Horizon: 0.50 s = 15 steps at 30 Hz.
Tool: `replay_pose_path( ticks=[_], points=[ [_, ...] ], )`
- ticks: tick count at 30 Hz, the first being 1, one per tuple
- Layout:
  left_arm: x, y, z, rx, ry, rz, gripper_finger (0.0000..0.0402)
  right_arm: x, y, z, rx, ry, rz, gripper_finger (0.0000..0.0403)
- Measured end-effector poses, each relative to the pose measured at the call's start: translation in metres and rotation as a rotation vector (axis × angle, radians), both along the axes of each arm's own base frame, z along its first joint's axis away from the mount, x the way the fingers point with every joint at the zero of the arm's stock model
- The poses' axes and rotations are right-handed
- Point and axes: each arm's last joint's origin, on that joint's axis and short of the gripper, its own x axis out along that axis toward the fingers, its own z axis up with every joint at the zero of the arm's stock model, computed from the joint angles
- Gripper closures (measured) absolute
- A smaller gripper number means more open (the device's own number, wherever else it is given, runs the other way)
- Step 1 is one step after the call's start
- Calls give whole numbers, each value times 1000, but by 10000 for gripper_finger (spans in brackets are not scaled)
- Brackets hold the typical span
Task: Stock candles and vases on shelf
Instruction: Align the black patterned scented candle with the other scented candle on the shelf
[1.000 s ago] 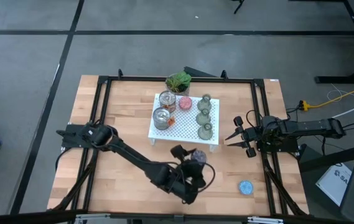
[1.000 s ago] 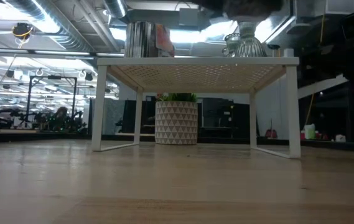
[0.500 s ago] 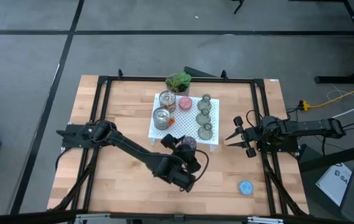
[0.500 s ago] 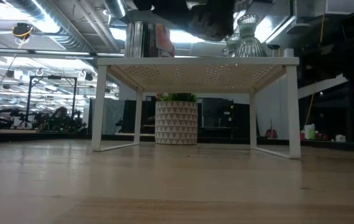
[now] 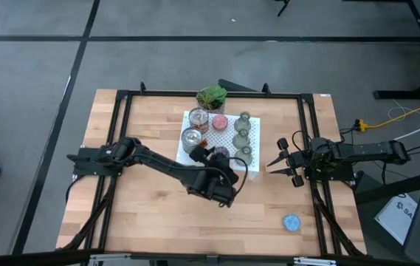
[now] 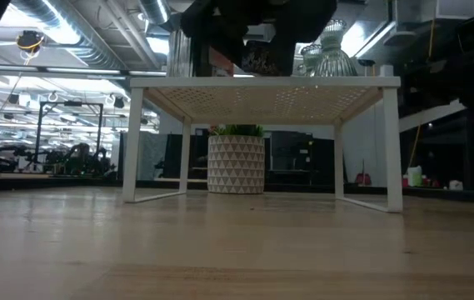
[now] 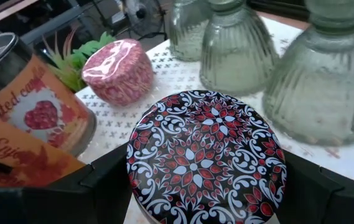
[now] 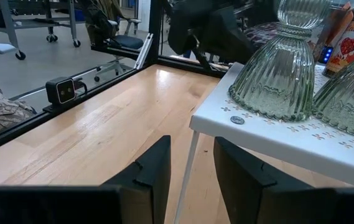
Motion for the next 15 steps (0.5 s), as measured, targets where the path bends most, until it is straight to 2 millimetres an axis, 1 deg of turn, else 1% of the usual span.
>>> replay_pose_path(
  ticks=[3, 10, 15],
  points=[
    [-1, 4, 0, -8, -5, 21, 107, 0, 0, 0, 0, 0, 0, 279],
    [-1, 6, -1, -27, -15, 39, 106, 0, 0, 0, 0, 0, 0, 279],
    [-1, 6, -1, -8, -29, 46, 97, 0, 0, 0, 0, 0, 0, 279]
  ],
)
